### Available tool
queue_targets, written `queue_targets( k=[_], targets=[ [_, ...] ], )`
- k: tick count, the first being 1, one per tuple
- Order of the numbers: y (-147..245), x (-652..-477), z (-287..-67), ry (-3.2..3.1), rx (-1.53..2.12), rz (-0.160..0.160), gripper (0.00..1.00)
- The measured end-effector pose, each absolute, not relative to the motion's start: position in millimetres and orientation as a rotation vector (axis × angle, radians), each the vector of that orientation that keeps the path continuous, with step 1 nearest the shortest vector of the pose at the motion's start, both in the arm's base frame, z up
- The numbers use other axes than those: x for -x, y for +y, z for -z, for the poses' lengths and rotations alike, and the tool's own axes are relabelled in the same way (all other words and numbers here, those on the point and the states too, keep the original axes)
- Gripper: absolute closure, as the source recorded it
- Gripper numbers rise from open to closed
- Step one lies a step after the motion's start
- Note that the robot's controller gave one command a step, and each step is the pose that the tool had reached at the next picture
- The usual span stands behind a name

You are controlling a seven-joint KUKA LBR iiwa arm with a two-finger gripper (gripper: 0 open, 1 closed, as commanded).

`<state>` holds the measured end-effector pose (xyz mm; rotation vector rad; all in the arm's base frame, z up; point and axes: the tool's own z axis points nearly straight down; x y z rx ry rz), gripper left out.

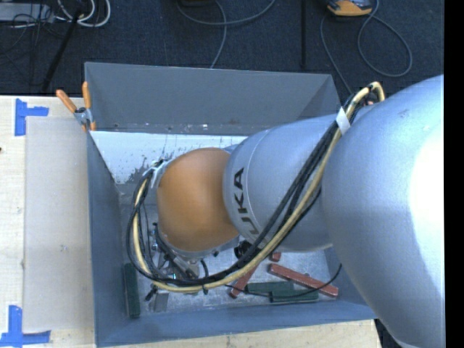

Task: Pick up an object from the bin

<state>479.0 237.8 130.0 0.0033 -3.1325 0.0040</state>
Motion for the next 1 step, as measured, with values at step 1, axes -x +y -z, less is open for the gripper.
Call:
queue_targets(
  k=[1],
  targets=[
    [182.4,-489.6,-69.2,-3.09,-0.574,-0.001,0.0]
  ],
)
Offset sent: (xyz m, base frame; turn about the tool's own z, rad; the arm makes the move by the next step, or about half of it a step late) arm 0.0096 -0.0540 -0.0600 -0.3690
